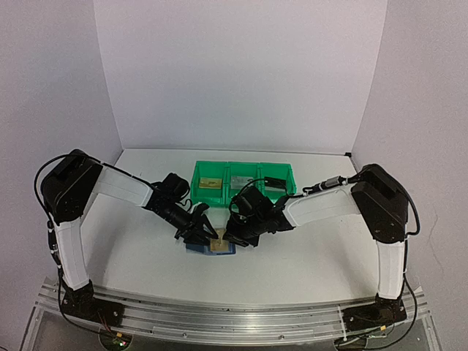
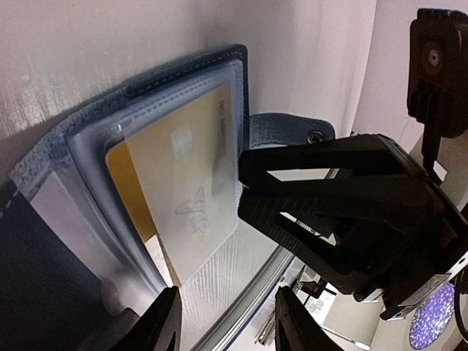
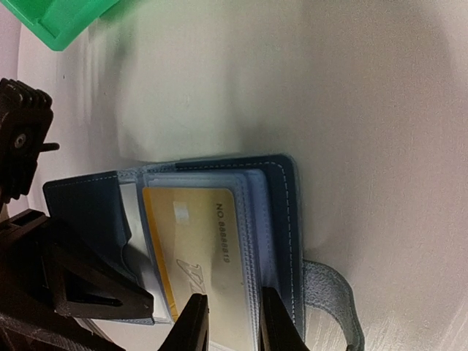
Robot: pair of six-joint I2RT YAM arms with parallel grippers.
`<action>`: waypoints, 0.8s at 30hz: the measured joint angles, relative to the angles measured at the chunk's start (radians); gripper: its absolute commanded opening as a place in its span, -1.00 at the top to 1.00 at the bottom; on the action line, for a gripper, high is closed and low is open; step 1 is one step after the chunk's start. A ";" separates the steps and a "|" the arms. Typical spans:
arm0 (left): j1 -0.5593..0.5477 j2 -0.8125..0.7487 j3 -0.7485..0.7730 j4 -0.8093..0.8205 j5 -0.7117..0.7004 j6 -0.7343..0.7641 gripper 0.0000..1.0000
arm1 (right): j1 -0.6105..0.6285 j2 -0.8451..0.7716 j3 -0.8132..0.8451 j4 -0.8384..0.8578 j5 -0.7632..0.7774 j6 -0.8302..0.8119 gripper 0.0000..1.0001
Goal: Take the credit cards out of the card holder
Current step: Remove the credit card from the card holder.
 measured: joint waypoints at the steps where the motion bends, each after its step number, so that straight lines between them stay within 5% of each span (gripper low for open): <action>1: 0.004 0.004 0.000 0.006 -0.002 -0.003 0.18 | 0.000 0.000 -0.001 0.002 -0.002 0.002 0.57; 10: 0.031 0.029 0.000 0.008 -0.070 0.053 0.10 | -0.001 0.001 -0.008 0.018 -0.011 0.015 0.59; 24: 0.043 0.077 -0.008 0.097 -0.027 0.060 0.72 | -0.012 0.002 -0.064 0.138 -0.062 0.060 0.63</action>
